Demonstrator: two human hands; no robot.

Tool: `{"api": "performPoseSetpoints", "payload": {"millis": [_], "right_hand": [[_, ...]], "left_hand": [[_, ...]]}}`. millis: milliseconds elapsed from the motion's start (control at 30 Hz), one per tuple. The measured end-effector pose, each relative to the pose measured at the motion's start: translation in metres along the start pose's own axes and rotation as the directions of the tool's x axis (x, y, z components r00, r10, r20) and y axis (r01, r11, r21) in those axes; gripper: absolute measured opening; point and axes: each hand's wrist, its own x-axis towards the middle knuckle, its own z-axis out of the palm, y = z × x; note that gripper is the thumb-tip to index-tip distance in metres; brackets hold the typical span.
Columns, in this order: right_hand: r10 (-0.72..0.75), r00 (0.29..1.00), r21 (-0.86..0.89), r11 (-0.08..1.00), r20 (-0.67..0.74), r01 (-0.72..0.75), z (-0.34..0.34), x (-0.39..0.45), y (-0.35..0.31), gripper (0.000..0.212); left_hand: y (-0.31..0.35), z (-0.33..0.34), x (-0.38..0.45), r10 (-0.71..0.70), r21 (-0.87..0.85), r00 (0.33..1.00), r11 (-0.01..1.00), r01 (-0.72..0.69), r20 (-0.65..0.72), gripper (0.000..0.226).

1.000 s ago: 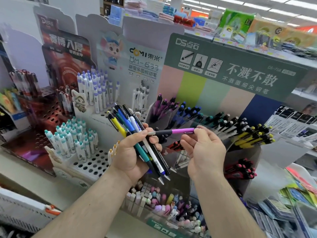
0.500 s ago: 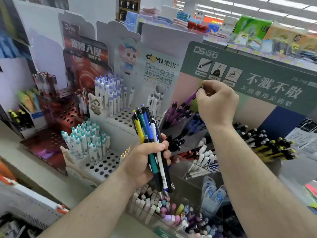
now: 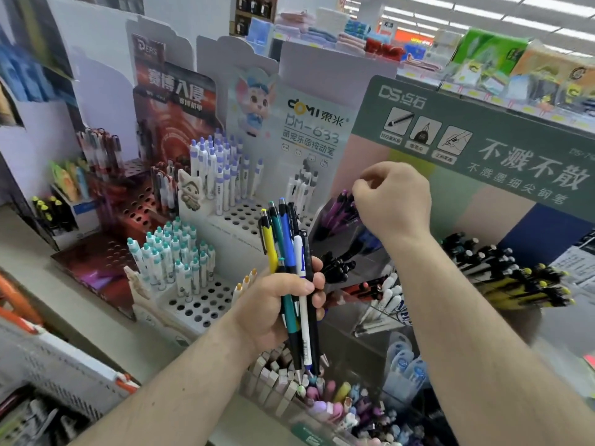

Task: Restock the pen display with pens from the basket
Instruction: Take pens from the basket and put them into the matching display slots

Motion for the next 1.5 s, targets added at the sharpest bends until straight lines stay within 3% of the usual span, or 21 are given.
{"api": "performPoseSetpoints", "payload": {"millis": [33, 100, 167, 267, 367, 433, 500, 633, 767, 867, 933, 1033, 1200, 1367, 1500], "right_hand": [[-0.005, 1.000, 0.086, 0.996, 0.016, 0.004, -0.002, -0.011, -0.003, 0.014], [0.013, 0.967, 0.241, 0.967, 0.256, -0.077, -0.003, -0.038, -0.011, 0.018], [0.042, 0.869, 0.292, 0.933, 0.493, -0.210, 0.002, -0.058, -0.010, 0.029], [0.089, 0.765, 0.372, 0.834, 0.638, -0.407, 0.001, -0.076, -0.002, 0.029], [0.105, 0.804, 0.484, 0.750, 0.586, -0.451, -0.005, -0.091, 0.006, 0.019], [0.137, 0.847, 0.446, 0.801, 0.513, -0.400, -0.007, -0.105, 0.014, 0.018], [0.132, 0.818, 0.326, 0.872, 0.560, -0.364, -0.007, -0.118, 0.024, 0.021], [0.101, 0.722, 0.233, 0.908, 0.685, -0.349, -0.010, -0.133, 0.035, 0.026], [0.092, 0.761, 0.251, 0.913, 0.642, -0.322, -0.015, -0.140, 0.040, 0.010], [0.121, 0.785, 0.233, 0.918, 0.608, -0.322, -0.018, -0.142, 0.044, 0.010], [0.137, 0.791, 0.257, 0.901, 0.597, -0.350, -0.019, -0.143, 0.046, 0.013], [0.164, 0.854, 0.334, 0.871, 0.494, -0.361, -0.022, -0.143, 0.051, 0.017], [0.244, 0.905, 0.514, 0.758, 0.349, -0.402, -0.022, -0.144, 0.055, 0.019], [0.281, 0.919, 0.538, 0.748, 0.275, -0.389, -0.028, -0.142, 0.068, 0.022], [0.278, 0.920, 0.519, 0.762, 0.275, -0.386, -0.029, -0.138, 0.070, 0.021]], "left_hand": [[-0.001, 0.000, -0.001, -0.005, -0.010, 1.000, 1.000, 0.005, 0.009, 0.041], [-0.003, 0.002, -0.002, -0.010, -0.029, 1.000, 1.000, 0.010, 0.021, 0.039], [-0.006, 0.004, -0.002, -0.004, -0.011, 1.000, 1.000, 0.005, 0.023, 0.035], [-0.009, 0.009, -0.003, -0.018, 0.084, 0.999, 0.996, 0.016, 0.030, 0.025], [-0.012, 0.014, -0.005, 0.001, 0.075, 1.000, 0.997, 0.000, -0.010, 0.018], [-0.013, 0.014, -0.003, 0.040, -0.036, 0.995, 0.998, -0.044, -0.091, 0.023], [-0.012, 0.012, -0.001, 0.095, -0.124, 0.980, 0.985, -0.117, -0.174, 0.027], [-0.012, 0.013, 0.002, 0.164, -0.160, 0.944, 0.963, -0.216, -0.286, 0.026], [-0.014, 0.017, 0.001, 0.181, -0.115, 0.916, 0.965, -0.236, -0.359, 0.015], [-0.013, 0.018, 0.001, 0.193, -0.056, 0.888, 0.970, -0.238, -0.418, 0.019], [-0.012, 0.019, 0.000, 0.206, -0.028, 0.877, 0.970, -0.241, -0.435, 0.020], [-0.008, 0.019, -0.002, 0.224, -0.023, 0.870, 0.965, -0.260, -0.439, 0.021], [-0.008, 0.017, -0.007, 0.200, -0.029, 0.886, 0.972, -0.233, -0.419, 0.016], [-0.001, 0.012, -0.009, 0.213, -0.057, 0.853, 0.961, -0.272, -0.476, 0.020], [0.000, 0.010, -0.009, 0.170, -0.119, 0.879, 0.962, -0.247, -0.446, 0.019]]}}
